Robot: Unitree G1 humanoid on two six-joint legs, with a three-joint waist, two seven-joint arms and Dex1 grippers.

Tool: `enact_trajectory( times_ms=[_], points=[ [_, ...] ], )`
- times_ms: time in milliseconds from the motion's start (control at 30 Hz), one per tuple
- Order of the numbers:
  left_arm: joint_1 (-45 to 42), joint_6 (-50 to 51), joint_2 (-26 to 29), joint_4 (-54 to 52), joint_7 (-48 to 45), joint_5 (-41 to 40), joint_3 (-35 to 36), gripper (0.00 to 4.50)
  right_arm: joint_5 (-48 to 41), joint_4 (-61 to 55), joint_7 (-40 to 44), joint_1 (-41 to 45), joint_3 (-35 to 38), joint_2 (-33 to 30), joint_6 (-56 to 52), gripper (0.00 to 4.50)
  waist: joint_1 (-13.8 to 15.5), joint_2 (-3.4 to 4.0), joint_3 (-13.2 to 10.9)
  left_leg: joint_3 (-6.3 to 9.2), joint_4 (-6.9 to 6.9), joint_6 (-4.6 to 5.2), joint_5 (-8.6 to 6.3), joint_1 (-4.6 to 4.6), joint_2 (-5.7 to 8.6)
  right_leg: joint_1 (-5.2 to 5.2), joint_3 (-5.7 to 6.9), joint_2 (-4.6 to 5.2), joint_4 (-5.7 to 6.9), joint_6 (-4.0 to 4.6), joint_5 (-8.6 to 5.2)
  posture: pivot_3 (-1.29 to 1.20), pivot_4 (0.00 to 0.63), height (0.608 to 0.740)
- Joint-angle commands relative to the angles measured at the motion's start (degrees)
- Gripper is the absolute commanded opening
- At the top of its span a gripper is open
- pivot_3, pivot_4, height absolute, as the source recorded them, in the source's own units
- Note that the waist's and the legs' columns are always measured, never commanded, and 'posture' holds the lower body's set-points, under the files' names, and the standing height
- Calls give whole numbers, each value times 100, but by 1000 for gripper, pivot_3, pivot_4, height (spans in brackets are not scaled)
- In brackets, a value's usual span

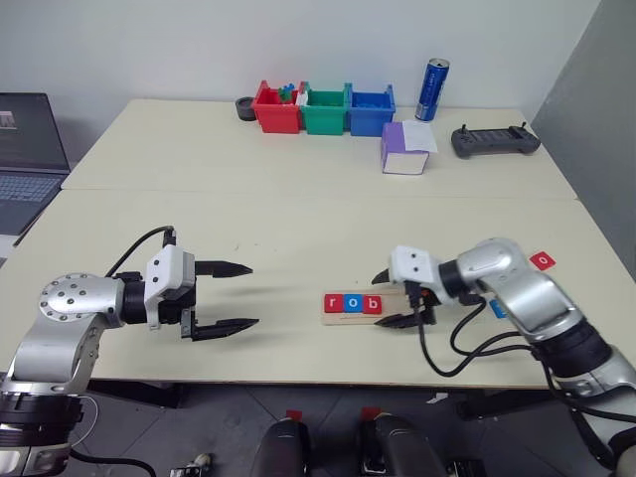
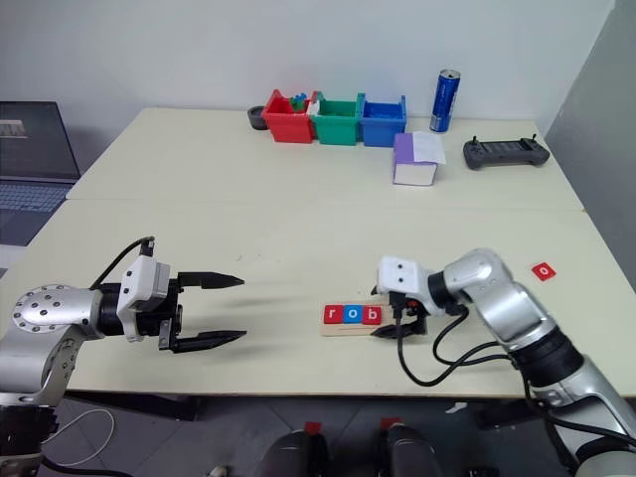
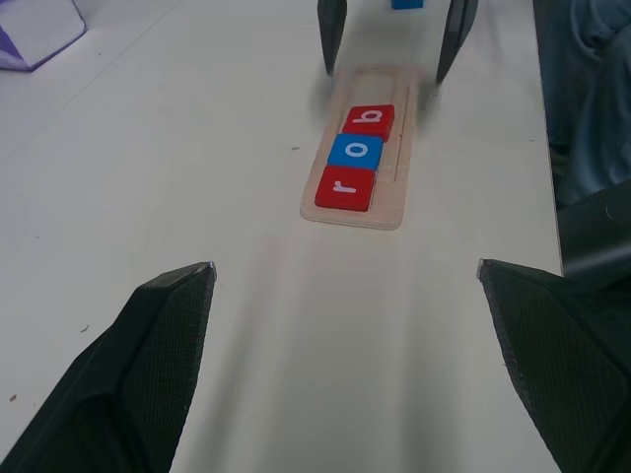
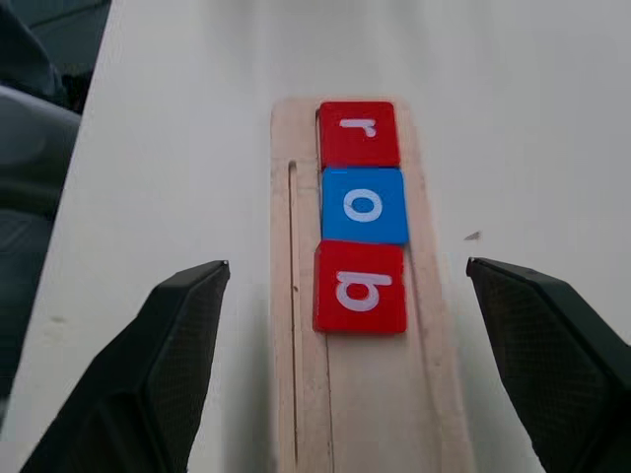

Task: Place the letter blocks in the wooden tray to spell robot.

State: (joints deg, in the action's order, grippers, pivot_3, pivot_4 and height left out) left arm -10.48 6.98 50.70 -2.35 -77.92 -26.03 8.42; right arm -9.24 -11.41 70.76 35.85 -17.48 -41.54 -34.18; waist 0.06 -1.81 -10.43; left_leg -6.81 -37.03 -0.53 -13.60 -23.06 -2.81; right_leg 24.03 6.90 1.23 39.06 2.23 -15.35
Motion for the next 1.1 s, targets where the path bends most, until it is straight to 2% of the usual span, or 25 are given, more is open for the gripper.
enact_trajectory(
  times_ms=[33, 133, 267, 300, 400, 700, 1100],
  points=[
    [-160, -103, 101, 38, -55, -46, 138, 4500, -426, -433, -419, -293, 1010, -261, -623, 4178, 6, -2, 1, 1, 0, 0, 0, 0, 0, 0, 0, 0, -1, 0, 0, 0, 150, 740],
    [-301, -117, 71, 155, -86, -10, 52, 4500, -704, -892, -709, -768, 1316, -230, -939, 4178, 16, -2, 1, 2, 2, 0, 0, 0, 0, -2, 1, 0, -3, 0, 0, 0, 150, 740],
    [-463, -138, 31, 257, -134, 24, -57, 4500, -808, -1319, -936, -1089, 935, -6, -1032, 4178, -29, -2, 1, 3, 5, 0, 0, 0, -1, 2, 0, -3, -1, 0, -1, 0, 150, 740],
    [-479, -140, 24, 264, -141, 28, -69, 4500, -760, -1274, -1038, -1093, 790, 119, -1006, 4015, -39, -2, 1, 3, 6, 0, 0, 2, -2, 2, -1, -5, 1, -1, 0, 0, 150, 740],
    [-500, -143, 17, 265, -152, 26, -89, 4500, -633, -1038, -1257, -1091, 478, 358, -891, 3293, -28, -2, 1, 6, 5, 0, 0, 4, -2, 1, -1, -7, 3, -2, 0, 0, 150, 740],
    [-273, -191, 74, 111, -161, 7, -29, 4500, -708, -393, -1028, -1178, 230, 430, -282, 116, -3, -2, 1, 3, 3, 0, 0, -4, 3, 1, -2, -2, -6, -1, 0, 0, 150, 740],
    [-27, -56, 131, -158, -162, -177, 76, 4500, -397, 193, -762, -953, -238, 485, 300, 52, -8, -3, 1, 5, 3, 1, 0, 0, 1, 1, 0, -3, -2, -1, 0, 0, 150, 740]
  ],
)
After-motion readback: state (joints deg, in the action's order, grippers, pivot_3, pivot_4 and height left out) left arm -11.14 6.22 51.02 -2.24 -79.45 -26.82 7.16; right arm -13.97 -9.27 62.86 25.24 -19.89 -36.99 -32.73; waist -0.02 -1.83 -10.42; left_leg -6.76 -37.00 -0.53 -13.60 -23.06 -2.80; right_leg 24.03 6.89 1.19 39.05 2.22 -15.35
